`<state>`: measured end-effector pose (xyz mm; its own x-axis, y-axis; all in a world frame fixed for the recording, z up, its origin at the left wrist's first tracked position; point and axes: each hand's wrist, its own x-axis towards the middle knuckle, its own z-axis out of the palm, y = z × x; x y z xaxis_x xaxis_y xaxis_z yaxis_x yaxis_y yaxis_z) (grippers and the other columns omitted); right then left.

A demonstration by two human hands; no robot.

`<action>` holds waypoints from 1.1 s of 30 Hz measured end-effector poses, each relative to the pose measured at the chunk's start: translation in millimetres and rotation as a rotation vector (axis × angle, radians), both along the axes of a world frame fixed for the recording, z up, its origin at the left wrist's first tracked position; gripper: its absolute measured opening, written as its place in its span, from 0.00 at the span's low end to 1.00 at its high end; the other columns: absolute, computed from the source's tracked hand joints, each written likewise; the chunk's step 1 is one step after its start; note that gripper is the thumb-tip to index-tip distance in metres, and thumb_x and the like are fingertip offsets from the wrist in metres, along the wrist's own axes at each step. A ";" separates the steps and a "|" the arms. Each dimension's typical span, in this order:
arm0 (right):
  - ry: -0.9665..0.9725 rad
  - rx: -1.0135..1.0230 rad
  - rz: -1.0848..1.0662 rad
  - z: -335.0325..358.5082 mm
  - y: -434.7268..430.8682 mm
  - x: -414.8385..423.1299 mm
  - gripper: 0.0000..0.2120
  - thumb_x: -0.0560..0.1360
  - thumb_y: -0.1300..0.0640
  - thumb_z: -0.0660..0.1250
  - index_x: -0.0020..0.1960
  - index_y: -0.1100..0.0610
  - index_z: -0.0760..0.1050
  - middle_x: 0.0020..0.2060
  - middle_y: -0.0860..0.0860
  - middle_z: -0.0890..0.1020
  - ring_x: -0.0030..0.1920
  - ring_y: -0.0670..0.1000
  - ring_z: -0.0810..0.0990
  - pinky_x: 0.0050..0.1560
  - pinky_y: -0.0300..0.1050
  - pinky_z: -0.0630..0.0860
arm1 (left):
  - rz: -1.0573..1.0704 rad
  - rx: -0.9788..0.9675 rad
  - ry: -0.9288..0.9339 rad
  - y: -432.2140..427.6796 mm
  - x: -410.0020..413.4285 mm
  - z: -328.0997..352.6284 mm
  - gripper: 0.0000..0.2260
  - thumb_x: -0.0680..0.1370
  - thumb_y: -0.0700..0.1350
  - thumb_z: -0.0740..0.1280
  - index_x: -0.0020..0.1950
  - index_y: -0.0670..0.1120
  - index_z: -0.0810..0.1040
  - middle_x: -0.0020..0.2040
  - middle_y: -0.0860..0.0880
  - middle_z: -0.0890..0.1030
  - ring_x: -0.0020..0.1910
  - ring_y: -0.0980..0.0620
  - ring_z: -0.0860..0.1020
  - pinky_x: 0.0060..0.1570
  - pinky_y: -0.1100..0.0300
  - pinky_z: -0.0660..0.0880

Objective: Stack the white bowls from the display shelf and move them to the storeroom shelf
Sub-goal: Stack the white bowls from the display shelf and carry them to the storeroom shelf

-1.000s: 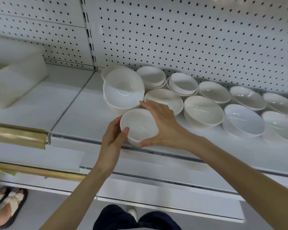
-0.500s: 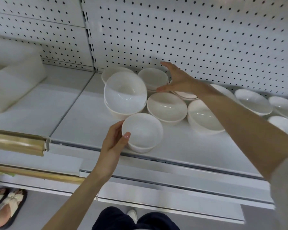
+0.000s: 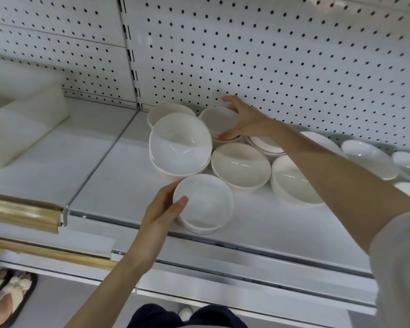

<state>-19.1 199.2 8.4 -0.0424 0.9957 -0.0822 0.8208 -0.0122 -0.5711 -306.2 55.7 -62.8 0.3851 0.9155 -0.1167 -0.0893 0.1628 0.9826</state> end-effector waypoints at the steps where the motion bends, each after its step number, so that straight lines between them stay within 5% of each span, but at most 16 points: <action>1: 0.019 0.012 -0.010 -1.0 0.0 -0.5 0.50 0.61 0.48 0.81 0.74 0.46 0.55 0.69 0.52 0.67 0.69 0.51 0.66 0.69 0.49 0.65 | -0.001 0.002 0.006 0.0 0.0 0.4 0.28 0.66 0.60 0.68 0.65 0.54 0.76 0.60 0.56 0.81 0.63 0.54 0.77 0.68 0.47 0.70; 6: 0.161 0.047 -0.080 3.5 -2.2 4.8 0.48 0.62 0.51 0.81 0.74 0.49 0.58 0.66 0.50 0.70 0.67 0.50 0.68 0.68 0.48 0.66 | -0.016 -0.004 0.024 0.5 0.6 2.4 0.29 0.66 0.62 0.67 0.65 0.55 0.76 0.60 0.57 0.81 0.63 0.56 0.77 0.68 0.47 0.70; 13: 0.271 0.165 -0.115 47.9 -36.6 12.2 0.42 0.66 0.59 0.78 0.73 0.52 0.60 0.57 0.46 0.74 0.61 0.47 0.72 0.53 0.26 0.70 | 0.020 -0.013 0.038 -2.0 5.3 8.8 0.25 0.67 0.64 0.65 0.63 0.58 0.76 0.58 0.61 0.81 0.59 0.62 0.78 0.67 0.52 0.71; 17: 0.300 0.226 -0.068 69.0 -78.2 0.5 0.42 0.64 0.58 0.79 0.71 0.50 0.61 0.60 0.48 0.77 0.63 0.46 0.75 0.67 0.46 0.70 | 0.064 -0.008 0.041 -5.9 9.0 11.5 0.23 0.72 0.64 0.66 0.64 0.57 0.76 0.58 0.60 0.80 0.62 0.59 0.76 0.66 0.55 0.71; 21: 0.370 0.243 -0.019 76.2 -128.3 -26.5 0.45 0.54 0.47 0.77 0.68 0.43 0.63 0.62 0.50 0.77 0.64 0.44 0.74 0.67 0.46 0.70 | 0.120 0.004 0.021 -6.2 8.5 9.8 0.22 0.72 0.62 0.61 0.62 0.55 0.74 0.59 0.58 0.79 0.61 0.57 0.76 0.67 0.52 0.71; 29: 0.460 0.192 0.059 40.9 -172.0 -74.8 0.46 0.51 0.46 0.78 0.65 0.42 0.63 0.62 0.50 0.76 0.65 0.45 0.73 0.67 0.42 0.68 | 0.101 0.052 -0.067 -8.0 4.4 11.9 0.32 0.69 0.67 0.58 0.68 0.53 0.71 0.64 0.54 0.78 0.61 0.58 0.78 0.58 0.59 0.75; 33: 0.440 0.189 0.036 25.9 -176.2 -86.0 0.45 0.49 0.44 0.78 0.63 0.39 0.63 0.63 0.47 0.76 0.64 0.43 0.73 0.68 0.46 0.69 | 0.100 0.060 -0.077 -10.1 3.7 14.8 0.27 0.71 0.67 0.58 0.66 0.55 0.73 0.64 0.55 0.79 0.62 0.57 0.77 0.59 0.58 0.75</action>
<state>-105.1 23.0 34.3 -0.0673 0.9887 0.1341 0.4984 0.1498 -0.8539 -302.5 45.6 -48.0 0.2976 0.9541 -0.0344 -0.1775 0.0907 0.9799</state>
